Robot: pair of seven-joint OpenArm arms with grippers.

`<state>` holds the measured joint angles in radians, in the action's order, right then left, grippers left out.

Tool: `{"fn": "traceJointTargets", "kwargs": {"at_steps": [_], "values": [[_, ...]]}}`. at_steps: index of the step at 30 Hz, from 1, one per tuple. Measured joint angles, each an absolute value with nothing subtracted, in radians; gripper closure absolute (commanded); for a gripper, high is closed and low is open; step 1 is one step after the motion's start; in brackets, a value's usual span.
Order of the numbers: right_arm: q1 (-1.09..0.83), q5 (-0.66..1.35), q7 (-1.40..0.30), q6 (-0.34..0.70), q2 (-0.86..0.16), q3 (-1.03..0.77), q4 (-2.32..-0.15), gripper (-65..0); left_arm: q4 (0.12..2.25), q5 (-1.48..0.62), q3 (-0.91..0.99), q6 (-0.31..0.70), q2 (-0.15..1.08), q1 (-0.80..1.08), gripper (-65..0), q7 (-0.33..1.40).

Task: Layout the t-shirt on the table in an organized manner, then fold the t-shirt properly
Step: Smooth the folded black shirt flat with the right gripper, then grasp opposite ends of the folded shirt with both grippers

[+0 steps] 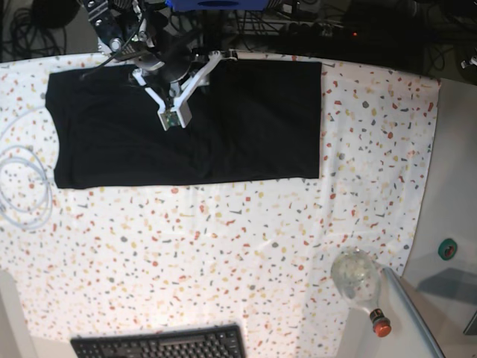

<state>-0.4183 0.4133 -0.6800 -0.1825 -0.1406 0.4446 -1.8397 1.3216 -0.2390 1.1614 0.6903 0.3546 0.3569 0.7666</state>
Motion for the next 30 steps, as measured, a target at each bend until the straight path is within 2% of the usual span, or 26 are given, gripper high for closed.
{"fn": "traceJointTargets", "kwargs": {"at_steps": [4,7,10,13,20,26,29,30], "values": [[-0.39,0.419,-0.69,-0.183,-0.139,0.452,-1.858,-13.4,1.322,-0.239,1.161,0.69,0.355,0.356,0.0,0.767],[-0.262,0.418,-0.677,-0.17,-0.139,0.517,-1.788,0.0,1.322,-0.24,1.161,0.69,0.355,0.354,0.0,0.766],[-0.114,0.421,-0.622,-0.121,-0.129,0.592,-1.661,0.0,1.322,-0.242,1.159,0.69,0.351,0.353,0.0,0.766],[-0.071,0.432,-0.595,-0.112,-0.12,0.615,-1.563,0.0,1.322,-0.243,1.159,0.69,0.347,0.355,0.0,0.766],[-0.065,0.425,-0.592,-0.112,-0.102,0.471,-1.408,0.0,1.336,-0.239,1.121,0.689,0.322,0.361,0.0,0.764],[-0.239,0.442,-0.61,-0.098,-0.118,0.323,-1.771,0.0,1.353,-0.253,0.994,0.69,0.278,0.348,0.0,0.751],[-0.257,0.438,-0.604,-0.09,-0.14,0.149,-1.863,-0.3,1.386,-0.236,0.96,0.689,0.242,0.346,0.0,0.768],[-0.252,0.433,-0.634,-0.097,-0.147,0.064,-1.86,-10.1,1.398,-0.237,0.937,0.69,0.238,0.342,0.0,0.769]]}}
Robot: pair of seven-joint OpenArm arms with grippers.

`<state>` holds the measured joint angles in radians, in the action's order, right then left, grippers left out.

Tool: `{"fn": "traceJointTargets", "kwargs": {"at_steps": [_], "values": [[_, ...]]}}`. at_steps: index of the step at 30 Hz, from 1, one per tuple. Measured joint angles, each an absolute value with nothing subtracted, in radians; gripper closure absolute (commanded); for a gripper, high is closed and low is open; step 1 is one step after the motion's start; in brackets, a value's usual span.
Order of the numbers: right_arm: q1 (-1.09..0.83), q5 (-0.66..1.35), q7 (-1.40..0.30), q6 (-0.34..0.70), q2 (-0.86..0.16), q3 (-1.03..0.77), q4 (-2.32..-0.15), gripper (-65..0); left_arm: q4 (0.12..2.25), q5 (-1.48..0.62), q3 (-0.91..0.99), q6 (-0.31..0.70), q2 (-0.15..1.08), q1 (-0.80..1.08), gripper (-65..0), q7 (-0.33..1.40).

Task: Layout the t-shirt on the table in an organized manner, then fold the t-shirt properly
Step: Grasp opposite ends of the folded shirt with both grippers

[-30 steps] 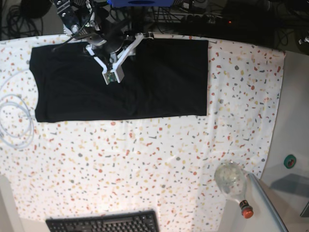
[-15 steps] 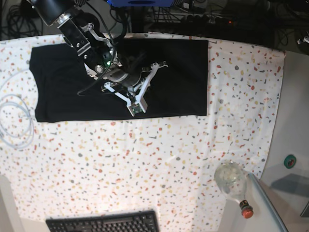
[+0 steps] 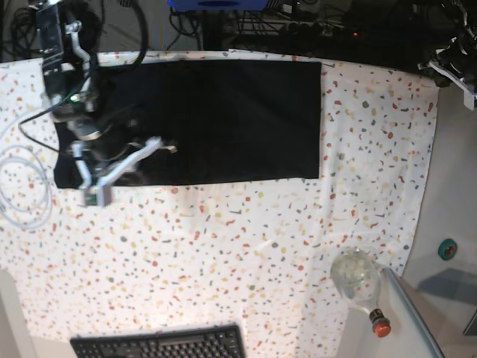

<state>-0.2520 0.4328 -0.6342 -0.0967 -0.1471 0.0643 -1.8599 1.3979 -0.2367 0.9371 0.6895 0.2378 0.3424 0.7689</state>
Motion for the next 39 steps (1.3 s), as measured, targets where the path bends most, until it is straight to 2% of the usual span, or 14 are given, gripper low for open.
{"fn": "traceJointTargets", "kwargs": {"at_steps": [2,3,4,6,8,11,15,20,25,28,33,39], "values": [[-0.233,0.415,-0.723,-0.083,-0.154,-0.097,-1.816,-27.8,1.416,-0.242,0.884,0.69,0.237,0.329,0.0,0.762],[-0.218,0.419,-0.759,-0.018,-0.157,-0.176,-1.779,-35.9,1.423,-0.249,0.855,0.69,0.238,0.322,0.0,0.757],[-0.199,0.445,-0.803,0.085,-0.155,-0.26,-1.738,-41.6,1.43,-0.252,0.825,0.69,0.239,0.32,0.0,0.751],[-0.15,0.498,-0.839,0.289,-0.14,-0.419,-1.647,-46.2,1.435,-0.25,0.77,0.69,0.238,0.319,0.0,0.751],[-0.093,0.477,-0.893,0.421,-0.145,-0.54,-1.559,-45.2,1.431,-0.241,0.752,0.69,0.214,0.303,0.0,0.758],[-0.035,0.449,-0.946,0.516,-0.204,-0.594,-1.435,-43.7,1.424,-0.243,0.744,0.69,0.182,0.273,0.0,0.759],[-0.007,0.451,-0.914,0.563,-0.216,-0.591,-1.292,-43.8,1.424,-0.239,0.743,0.69,0.167,0.239,0.0,0.756],[-0.015,0.442,-0.854,0.562,-0.254,-0.587,-1.155,-44.0,1.424,-0.236,0.68,0.689,0.172,0.233,0.0,0.754],[-0.011,0.449,-0.837,0.559,-0.247,-0.591,-1.124,-44.1,1.411,-0.242,0.59,0.69,0.17,0.266,0.0,0.561],[-0.011,0.448,-0.838,0.567,-0.244,-0.587,-1.121,-44.1,1.324,-0.232,0.574,0.687,0.171,0.268,0.0,0.537],[0.022,0.459,-0.83,0.679,-0.252,-0.589,-1.041,-44.0,1.229,-0.244,0.545,0.689,0.172,0.252,0.0,0.444],[0.019,0.463,-0.822,0.69,-0.245,-0.59,-1.04,-43.4,1.222,-0.255,0.498,0.689,0.163,0.252,0.0,0.421]]}}
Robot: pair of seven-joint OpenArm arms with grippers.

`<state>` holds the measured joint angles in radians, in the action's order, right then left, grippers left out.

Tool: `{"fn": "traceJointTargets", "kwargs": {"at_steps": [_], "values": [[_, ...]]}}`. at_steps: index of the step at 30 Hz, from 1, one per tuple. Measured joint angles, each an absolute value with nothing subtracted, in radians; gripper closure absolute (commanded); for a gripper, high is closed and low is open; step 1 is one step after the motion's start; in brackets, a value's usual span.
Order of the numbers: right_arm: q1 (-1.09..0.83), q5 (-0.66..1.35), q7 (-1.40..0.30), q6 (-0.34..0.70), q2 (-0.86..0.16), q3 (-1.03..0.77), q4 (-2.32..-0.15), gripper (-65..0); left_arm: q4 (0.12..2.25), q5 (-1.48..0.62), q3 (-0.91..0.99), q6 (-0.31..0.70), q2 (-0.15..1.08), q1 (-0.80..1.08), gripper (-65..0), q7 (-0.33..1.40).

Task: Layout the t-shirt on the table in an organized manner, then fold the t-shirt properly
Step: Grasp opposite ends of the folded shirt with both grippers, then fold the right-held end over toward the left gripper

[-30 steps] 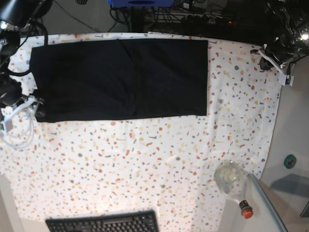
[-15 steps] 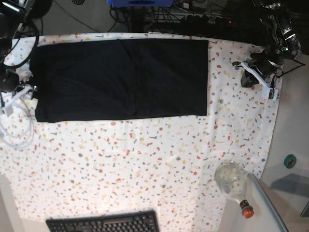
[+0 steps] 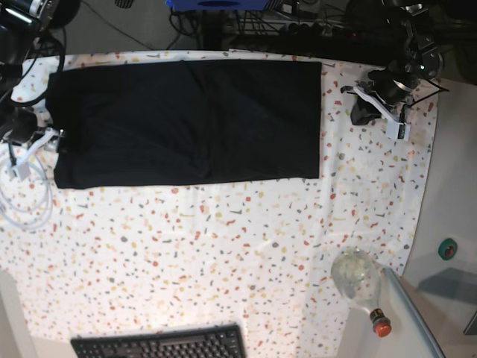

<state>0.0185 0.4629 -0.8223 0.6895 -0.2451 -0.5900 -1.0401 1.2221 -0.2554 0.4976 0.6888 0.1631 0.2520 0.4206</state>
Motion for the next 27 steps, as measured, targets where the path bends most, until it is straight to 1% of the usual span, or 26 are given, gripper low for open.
{"fn": "traceJointTargets", "kwargs": {"at_steps": [3,5,10,14,15,20,24,25,27], "values": [[0.004,0.462,-0.852,0.69,-0.226,-0.59,-1.077,-37.5,1.224,-0.259,0.491,0.69,0.143,0.252,0.0,0.414],[-0.007,0.45,-0.887,0.691,-0.211,-0.589,-1.111,-35.3,1.234,-0.258,0.492,0.689,0.13,0.25,0.0,0.419],[-0.009,0.445,-0.894,0.691,-0.192,-0.584,-1.132,-34.8,1.309,-0.233,0.487,0.689,0.087,0.258,0.0,0.459],[-0.009,0.443,-0.89,0.691,-0.197,-0.585,-1.132,-34.2,1.317,-0.235,0.485,0.688,0.089,0.255,0.0,0.459],[-0.009,0.44,-0.89,0.691,-0.196,-0.585,-1.132,-32.3,1.317,-0.235,0.488,0.688,0.092,0.255,0.0,0.458],[0.021,0.442,-0.886,0.691,-0.198,-0.585,-1.118,-12.5,1.316,-0.234,0.466,0.685,0.09,0.255,0.0,0.459],[0.047,0.44,-0.885,0.69,-0.198,-0.585,-1.069,-1.1,1.316,-0.233,0.394,0.686,0.087,0.254,0.0,0.459],[0.049,0.441,-0.888,0.691,-0.197,-0.585,-1.069,0.0,1.316,-0.233,0.39,0.682,0.086,0.255,0.0,0.459],[0.05,0.441,-0.891,0.691,-0.201,-0.585,-1.069,0.0,1.316,-0.235,0.39,0.653,0.086,0.255,0.0,0.459]]}}
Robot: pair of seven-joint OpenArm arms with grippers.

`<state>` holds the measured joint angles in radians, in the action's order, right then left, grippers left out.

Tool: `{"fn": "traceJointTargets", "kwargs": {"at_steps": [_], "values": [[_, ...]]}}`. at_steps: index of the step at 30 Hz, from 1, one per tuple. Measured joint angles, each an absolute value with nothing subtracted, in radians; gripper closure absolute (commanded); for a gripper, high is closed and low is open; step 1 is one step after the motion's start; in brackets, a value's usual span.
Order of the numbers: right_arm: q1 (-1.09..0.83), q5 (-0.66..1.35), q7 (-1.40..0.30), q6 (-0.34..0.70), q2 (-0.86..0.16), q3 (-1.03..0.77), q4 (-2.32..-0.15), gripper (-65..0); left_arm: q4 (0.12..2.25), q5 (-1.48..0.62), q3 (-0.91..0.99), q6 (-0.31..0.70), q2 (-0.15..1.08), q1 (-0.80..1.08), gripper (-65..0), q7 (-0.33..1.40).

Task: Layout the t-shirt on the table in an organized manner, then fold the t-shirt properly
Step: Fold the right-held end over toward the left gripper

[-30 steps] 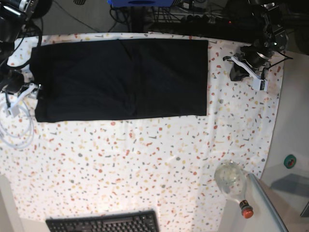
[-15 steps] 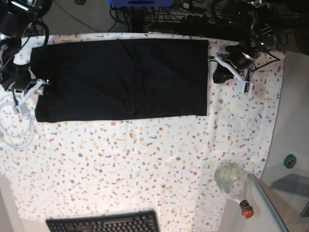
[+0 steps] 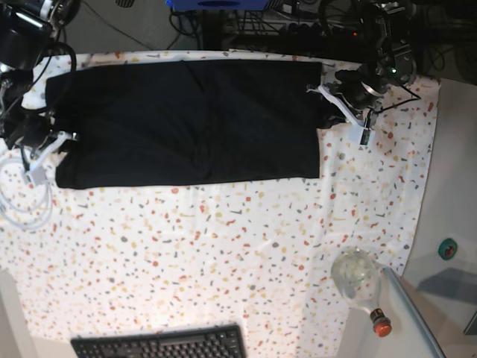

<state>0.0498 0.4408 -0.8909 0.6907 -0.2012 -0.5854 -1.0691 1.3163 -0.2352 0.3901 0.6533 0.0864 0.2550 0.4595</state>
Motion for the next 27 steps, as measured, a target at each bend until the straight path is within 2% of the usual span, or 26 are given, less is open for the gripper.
{"fn": "traceJointTargets", "kwargs": {"at_steps": [6,9,12,13,15,18,24,27], "values": [[0.052,0.437,-0.891,0.691,-0.199,-0.585,-1.064,0.0,1.316,-0.233,0.391,0.637,0.094,0.254,0.0,0.459],[0.052,0.373,-0.883,0.69,-0.195,-0.585,-1.065,0.0,1.316,-0.233,0.393,0.637,0.095,0.255,0.0,0.459],[0.055,0.353,-0.883,0.69,-0.193,-0.585,-1.064,-9.8,1.318,-0.233,0.394,0.637,0.095,0.255,0.0,0.459],[0.057,0.35,-0.883,0.69,-0.193,-0.585,-1.064,-11.3,1.318,-0.233,0.394,0.637,0.095,0.255,0.0,0.459],[0.058,0.35,-0.883,0.69,-0.193,-0.585,-1.064,-10.1,1.317,-0.233,0.394,0.637,0.095,0.255,0.0,0.459],[0.057,0.351,-0.884,0.69,-0.193,-0.585,-1.064,0.0,1.318,-0.233,0.394,0.637,0.095,0.255,0.0,0.459],[0.058,0.35,-0.899,0.69,-0.191,-0.585,-1.068,0.0,1.318,-0.233,0.392,0.637,0.095,0.255,0.0,0.459],[0.048,0.334,-0.954,0.69,-0.169,-0.586,-1.144,0.0,1.318,-0.233,0.385,0.637,0.094,0.255,0.0,0.459]]}}
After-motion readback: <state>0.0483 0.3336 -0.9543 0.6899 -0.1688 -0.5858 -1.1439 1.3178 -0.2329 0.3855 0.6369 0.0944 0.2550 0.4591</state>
